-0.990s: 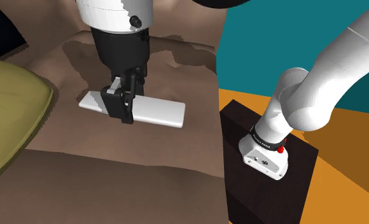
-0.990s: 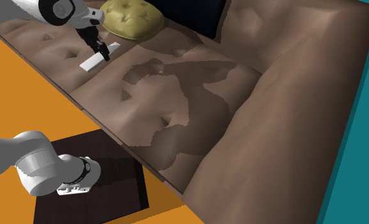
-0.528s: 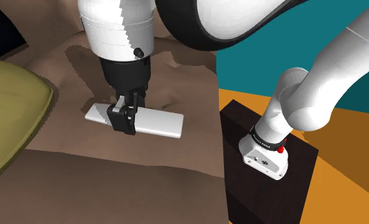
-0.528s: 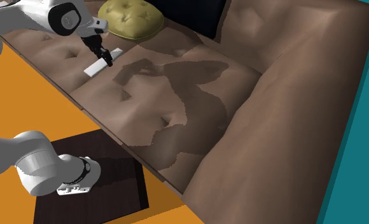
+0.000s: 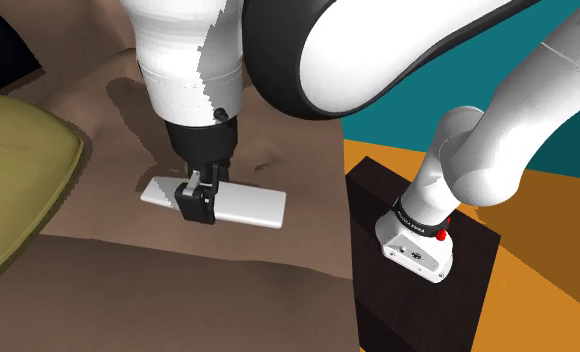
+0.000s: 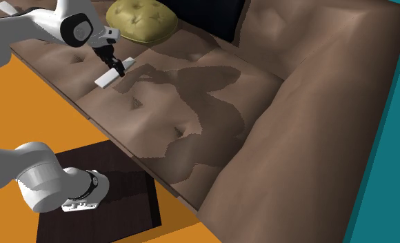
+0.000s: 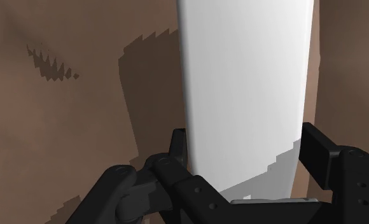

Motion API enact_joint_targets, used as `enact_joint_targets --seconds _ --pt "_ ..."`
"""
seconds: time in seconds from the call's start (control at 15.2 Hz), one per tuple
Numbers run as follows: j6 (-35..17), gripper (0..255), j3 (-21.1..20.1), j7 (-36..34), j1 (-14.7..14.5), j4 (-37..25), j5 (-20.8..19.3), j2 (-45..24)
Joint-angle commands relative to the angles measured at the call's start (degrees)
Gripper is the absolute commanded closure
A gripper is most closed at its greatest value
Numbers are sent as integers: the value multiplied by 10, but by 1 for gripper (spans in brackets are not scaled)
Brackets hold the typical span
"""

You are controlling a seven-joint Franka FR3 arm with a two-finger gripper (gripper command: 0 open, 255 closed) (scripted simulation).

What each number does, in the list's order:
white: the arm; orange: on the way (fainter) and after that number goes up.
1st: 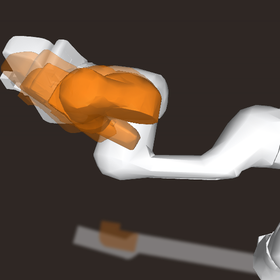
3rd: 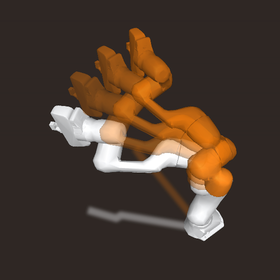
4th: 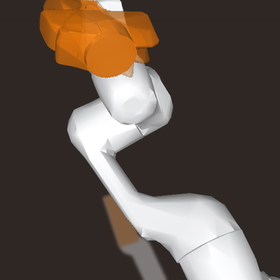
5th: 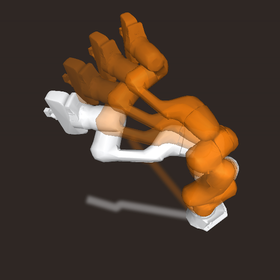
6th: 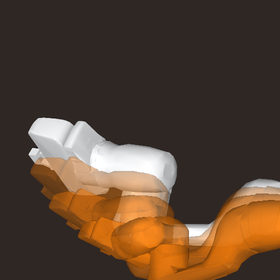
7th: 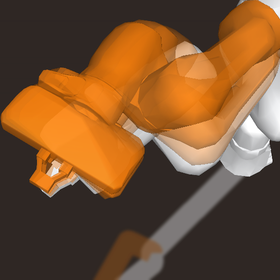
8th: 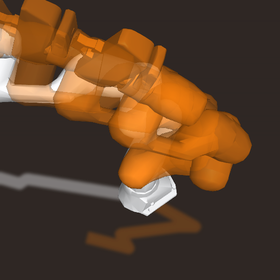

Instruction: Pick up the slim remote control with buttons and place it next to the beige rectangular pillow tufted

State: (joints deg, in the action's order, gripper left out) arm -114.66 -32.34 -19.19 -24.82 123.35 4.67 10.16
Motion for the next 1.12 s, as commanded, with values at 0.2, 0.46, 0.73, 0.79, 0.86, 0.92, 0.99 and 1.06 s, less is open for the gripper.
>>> enact_joint_targets --seconds 0.2,0.46,0.73,0.79,0.86,0.92,0.99,1.06 --pt "-1 255 0 0 0 1 0 0" --pt "-1 0 0 0 0 1 0 0" --pt "18 0 2 2 0 -14 2 5" --pt "38 0 4 3 0 -29 4 10" --pt "57 0 6 5 1 -45 5 14" --pt "72 0 7 5 1 -58 5 16" --pt "72 0 7 5 1 -58 5 16" --pt "72 0 7 5 1 -58 5 16"
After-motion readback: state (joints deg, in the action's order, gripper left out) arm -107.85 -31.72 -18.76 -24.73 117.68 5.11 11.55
